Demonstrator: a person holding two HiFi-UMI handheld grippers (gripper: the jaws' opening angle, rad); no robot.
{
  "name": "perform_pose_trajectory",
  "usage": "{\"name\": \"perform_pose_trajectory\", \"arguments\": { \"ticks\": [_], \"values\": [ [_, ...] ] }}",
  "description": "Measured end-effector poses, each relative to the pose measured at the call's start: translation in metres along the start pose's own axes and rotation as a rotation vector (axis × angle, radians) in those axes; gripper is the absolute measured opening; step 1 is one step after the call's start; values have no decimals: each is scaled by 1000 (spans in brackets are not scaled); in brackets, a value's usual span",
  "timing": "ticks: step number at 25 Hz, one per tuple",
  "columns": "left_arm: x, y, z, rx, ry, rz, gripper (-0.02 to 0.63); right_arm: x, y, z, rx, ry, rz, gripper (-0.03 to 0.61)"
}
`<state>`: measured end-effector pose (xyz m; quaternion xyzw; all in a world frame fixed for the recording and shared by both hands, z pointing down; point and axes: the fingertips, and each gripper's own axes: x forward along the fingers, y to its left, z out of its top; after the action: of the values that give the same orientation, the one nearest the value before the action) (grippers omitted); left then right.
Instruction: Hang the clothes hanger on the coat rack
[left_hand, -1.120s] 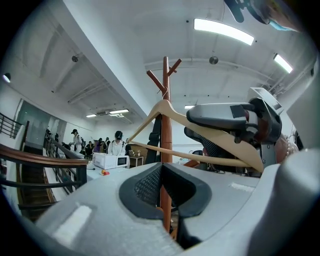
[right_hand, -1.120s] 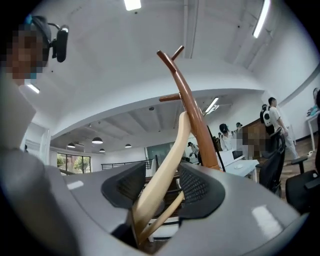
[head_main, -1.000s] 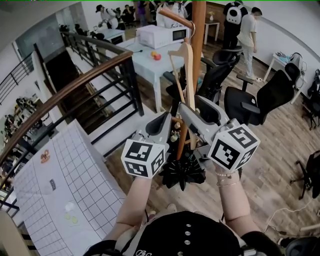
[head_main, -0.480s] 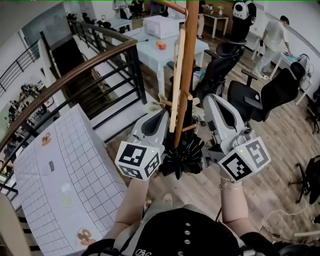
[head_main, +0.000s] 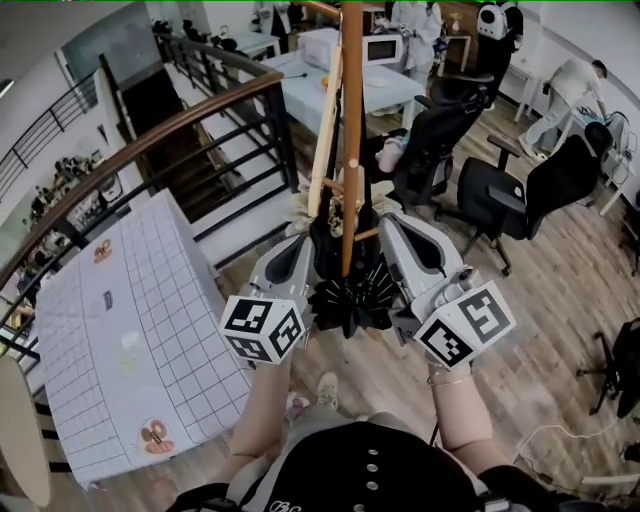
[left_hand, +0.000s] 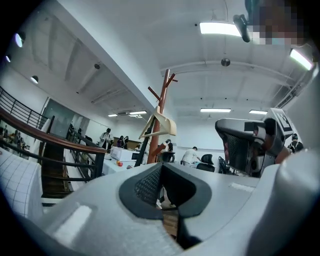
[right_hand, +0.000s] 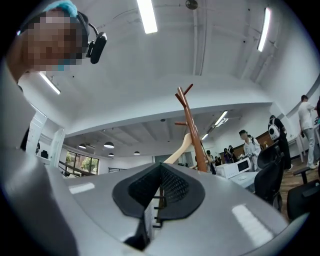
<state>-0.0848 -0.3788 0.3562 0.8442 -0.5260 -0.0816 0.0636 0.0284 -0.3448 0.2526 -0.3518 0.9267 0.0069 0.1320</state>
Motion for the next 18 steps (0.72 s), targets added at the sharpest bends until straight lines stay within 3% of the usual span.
{"name": "perform_pose_trajectory", "arguments": {
  "ticks": [8, 12, 18],
  "values": [
    [-35, -65, -34, -7, 56, 1, -2, -49, 24, -46, -14, 121, 58, 0],
    [-40, -97, -43, 4, 70, -28, -2, -77, 19, -52, -16, 140, 48, -2],
    [-42, -136, -53, -58, 78, -98, -2, -109, 19, -48, -10, 152, 60, 0]
  ]
}}
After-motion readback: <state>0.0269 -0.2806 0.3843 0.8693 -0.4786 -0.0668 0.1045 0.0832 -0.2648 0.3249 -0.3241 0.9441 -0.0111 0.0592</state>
